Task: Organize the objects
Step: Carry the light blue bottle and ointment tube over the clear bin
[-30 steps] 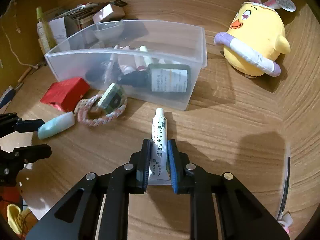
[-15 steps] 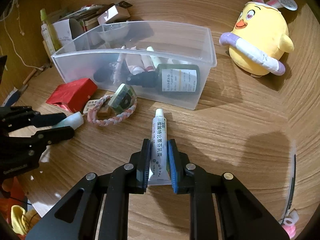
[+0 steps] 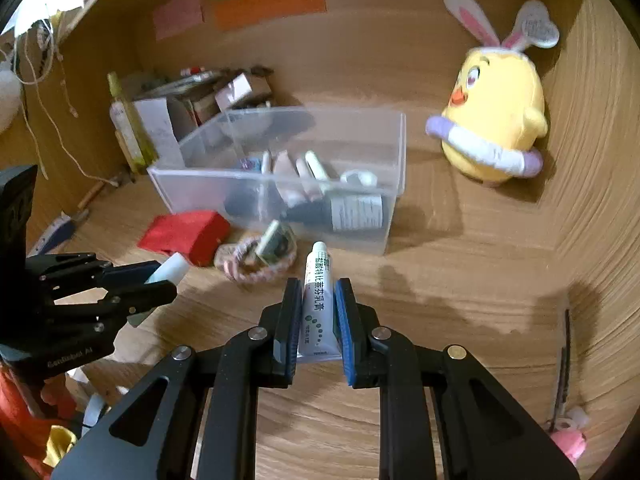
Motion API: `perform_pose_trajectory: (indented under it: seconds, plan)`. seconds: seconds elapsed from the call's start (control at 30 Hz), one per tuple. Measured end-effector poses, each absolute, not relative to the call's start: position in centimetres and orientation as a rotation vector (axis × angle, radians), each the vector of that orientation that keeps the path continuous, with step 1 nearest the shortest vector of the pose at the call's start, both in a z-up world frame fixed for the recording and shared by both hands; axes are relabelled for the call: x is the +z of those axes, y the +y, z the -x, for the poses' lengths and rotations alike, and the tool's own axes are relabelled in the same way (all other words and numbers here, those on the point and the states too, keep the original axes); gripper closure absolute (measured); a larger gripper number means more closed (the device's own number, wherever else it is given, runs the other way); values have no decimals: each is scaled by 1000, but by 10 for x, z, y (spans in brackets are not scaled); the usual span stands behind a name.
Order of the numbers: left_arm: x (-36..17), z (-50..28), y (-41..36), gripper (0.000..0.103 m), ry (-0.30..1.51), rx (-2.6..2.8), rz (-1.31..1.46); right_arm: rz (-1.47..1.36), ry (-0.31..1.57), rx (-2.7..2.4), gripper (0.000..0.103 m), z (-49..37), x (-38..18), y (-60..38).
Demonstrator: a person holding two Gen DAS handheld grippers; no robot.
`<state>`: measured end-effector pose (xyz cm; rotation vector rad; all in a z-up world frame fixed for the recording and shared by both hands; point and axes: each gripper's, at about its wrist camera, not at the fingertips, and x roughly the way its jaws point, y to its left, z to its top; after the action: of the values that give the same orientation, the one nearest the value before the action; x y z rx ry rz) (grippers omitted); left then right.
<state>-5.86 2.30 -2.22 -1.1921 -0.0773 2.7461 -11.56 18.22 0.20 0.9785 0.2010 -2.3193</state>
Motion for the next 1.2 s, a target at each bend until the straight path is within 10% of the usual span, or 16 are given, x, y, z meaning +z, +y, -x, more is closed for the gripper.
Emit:
perform_pose_trajectory:
  seconds: [1.2]
  plan:
    - [39,177,-21,79,-224,2859,1079,-897,211,-2326,87,217,48,96]
